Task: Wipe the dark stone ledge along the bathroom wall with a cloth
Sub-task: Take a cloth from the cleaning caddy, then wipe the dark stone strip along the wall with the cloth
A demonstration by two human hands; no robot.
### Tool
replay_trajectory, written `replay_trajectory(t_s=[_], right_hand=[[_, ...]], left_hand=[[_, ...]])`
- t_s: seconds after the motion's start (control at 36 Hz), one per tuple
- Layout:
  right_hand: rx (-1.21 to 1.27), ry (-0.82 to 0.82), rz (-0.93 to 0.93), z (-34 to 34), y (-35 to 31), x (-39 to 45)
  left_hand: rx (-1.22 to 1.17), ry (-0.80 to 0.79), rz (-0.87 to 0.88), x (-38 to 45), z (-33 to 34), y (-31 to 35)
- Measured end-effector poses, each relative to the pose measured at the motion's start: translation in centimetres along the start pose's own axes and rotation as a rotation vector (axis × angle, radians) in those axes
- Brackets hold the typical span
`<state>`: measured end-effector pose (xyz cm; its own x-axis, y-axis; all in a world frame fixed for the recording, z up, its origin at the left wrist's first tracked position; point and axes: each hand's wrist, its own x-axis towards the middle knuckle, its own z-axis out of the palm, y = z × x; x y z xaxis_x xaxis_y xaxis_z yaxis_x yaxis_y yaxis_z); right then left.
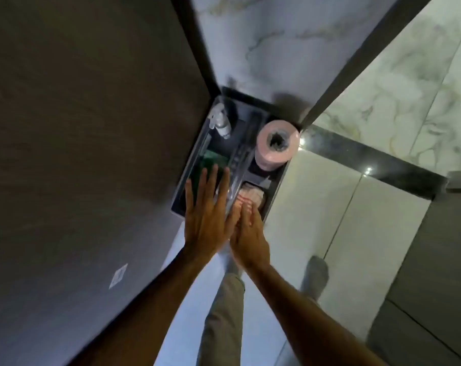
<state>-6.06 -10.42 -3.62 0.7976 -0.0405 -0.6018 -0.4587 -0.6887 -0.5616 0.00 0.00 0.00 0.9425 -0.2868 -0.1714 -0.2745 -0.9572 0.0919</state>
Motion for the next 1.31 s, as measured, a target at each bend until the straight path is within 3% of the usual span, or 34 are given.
replay_trajectory(t_s=[0.17,0.33,0.47,0.67,0.72,0.81,0.89,1.08,1.17,1.31], right_hand=[[0.014,0.06,0.101,6.3,2.9,6.8],[-0.202,0.054,0.137,8.5,4.3,10.2],[-0.05,0.044,0.16,7.0,3.9,9.4],[0.354,0.092,0.08,0.0,1.9,2.8],[0.353,0.105,-0.037,-2.6,2.7,0.0],[0.386,0.166,-0.064,-7.0,5.1,-3.8],[0.43,0.227,-0.031,-11.6,8.6,-6.2],[0.722,0.244,0.126,-21.4,17.8,-8.0],[0.806,0.23,0.192,-24.0,21.1,-6.9],[0.858,0.311,0.276,-26.3,24.1,-3.4]], left_hand=[[-0.068,0.005,0.15,7.6,7.2,-0.3],[0.011,0.082,0.18,9.0,11.9,-0.5],[0.033,0.088,0.196,9.1,12.0,-0.6],[0.036,0.011,0.145,7.2,6.8,1.3],[0.049,0.014,0.118,6.1,4.7,2.9],[0.031,0.023,0.145,4.5,2.0,6.2],[0.081,-0.035,0.204,3.1,0.3,10.2],[-0.11,-0.168,0.17,1.8,-2.8,21.6],[-0.273,-0.197,0.142,2.7,-2.5,25.6],[-0.229,-0.26,0.208,5.3,0.9,29.5]])
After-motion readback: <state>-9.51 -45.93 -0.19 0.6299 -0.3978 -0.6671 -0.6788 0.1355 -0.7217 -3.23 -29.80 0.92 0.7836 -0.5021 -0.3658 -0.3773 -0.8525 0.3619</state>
